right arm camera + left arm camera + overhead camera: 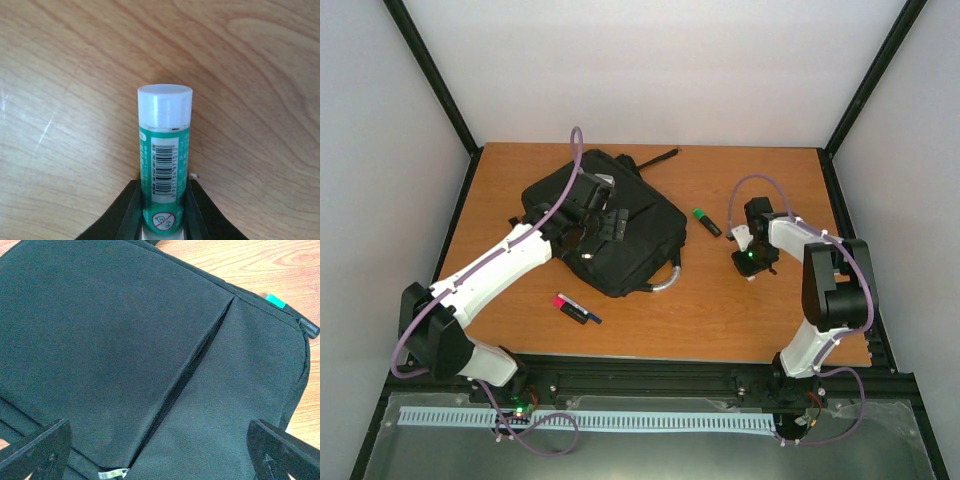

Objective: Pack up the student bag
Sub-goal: Pick up the stationery from the center of the board.

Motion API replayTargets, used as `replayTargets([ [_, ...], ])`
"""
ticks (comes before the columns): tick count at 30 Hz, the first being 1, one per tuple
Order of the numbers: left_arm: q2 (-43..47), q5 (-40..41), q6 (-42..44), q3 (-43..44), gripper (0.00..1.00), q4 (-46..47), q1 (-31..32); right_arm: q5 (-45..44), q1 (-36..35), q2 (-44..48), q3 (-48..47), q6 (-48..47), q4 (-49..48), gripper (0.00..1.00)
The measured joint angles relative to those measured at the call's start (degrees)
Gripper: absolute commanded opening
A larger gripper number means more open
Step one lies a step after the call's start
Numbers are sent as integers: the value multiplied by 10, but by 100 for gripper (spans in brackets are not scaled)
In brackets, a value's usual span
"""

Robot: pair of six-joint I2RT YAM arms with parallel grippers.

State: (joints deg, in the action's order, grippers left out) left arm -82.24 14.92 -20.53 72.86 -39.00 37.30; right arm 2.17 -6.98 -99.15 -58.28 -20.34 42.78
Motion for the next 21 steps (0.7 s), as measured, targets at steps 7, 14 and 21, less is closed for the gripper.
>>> replayTargets([
  [7,-3,0,5,0,100,0,0,24,2,35,8,-1,4,8],
  [14,-45,2,29,0,100,-12,0,124,2,157,35,-14,-9,5],
  [21,-83,47,57,9,100,-27,0,207,2,244,71,-15,-32,6],
])
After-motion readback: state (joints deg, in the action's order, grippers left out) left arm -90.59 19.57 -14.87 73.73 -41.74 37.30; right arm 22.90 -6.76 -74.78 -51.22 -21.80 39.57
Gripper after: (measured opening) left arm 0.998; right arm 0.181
